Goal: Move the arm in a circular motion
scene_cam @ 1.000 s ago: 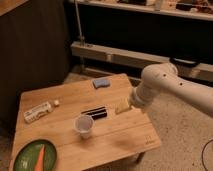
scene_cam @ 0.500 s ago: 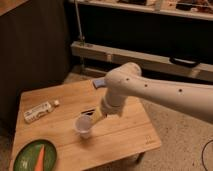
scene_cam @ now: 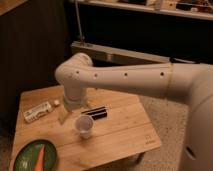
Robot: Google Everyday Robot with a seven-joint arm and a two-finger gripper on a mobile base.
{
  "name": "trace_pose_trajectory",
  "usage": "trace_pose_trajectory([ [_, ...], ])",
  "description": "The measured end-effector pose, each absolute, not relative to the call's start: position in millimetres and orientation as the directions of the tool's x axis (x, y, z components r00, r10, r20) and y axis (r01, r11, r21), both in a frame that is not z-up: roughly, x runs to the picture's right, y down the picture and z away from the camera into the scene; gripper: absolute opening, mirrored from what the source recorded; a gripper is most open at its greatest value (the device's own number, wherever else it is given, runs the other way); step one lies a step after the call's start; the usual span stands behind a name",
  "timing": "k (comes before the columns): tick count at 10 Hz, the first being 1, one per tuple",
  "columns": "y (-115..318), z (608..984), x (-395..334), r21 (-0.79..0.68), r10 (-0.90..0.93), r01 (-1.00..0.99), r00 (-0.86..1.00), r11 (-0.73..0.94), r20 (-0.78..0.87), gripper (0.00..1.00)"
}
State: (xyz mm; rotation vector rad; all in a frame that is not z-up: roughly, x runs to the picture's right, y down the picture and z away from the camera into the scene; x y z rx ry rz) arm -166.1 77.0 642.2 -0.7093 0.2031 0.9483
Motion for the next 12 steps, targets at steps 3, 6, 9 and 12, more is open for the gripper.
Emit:
trace_pose_trajectory([
  [3,36,679,-164,-0.432,0.705,-0.835,0.530,0.340,-0.470,0.80],
  [6,13,725,-116,-0.384,0.738,-0.888,0.433,0.252,-0.517,0.80],
  [9,23,746,-49,-0.334,0.759,-0.932,0.317,0.140,-0.568,0.80],
  [12,47,754,25,-0.280,0.766,-0.960,0.187,0.009,-0.615,0.80],
])
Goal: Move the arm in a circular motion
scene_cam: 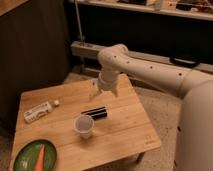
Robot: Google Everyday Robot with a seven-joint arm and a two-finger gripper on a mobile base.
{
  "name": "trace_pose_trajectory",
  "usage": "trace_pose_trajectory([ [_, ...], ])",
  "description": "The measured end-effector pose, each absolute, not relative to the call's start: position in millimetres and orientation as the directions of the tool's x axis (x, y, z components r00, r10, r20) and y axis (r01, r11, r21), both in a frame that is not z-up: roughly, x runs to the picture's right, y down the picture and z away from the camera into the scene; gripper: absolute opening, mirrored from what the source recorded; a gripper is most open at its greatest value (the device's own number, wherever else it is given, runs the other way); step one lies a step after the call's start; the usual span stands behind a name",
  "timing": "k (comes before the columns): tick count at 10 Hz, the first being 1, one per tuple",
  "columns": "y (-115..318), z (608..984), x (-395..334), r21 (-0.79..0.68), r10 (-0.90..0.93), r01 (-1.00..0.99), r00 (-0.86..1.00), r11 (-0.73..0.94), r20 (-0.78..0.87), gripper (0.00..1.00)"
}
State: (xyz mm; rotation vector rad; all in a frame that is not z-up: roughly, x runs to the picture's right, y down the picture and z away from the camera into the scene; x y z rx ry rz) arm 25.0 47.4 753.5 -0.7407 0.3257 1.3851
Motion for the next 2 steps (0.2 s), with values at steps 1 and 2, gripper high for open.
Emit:
trace_pose_trajectory([
  [1,56,753,49,-0.263,0.764,-0.964,0.148,-0.030,-0.628,0.80],
  [2,65,752,69,-0.246,0.760,-0.968,0.117,-0.058,-0.640,0.80],
])
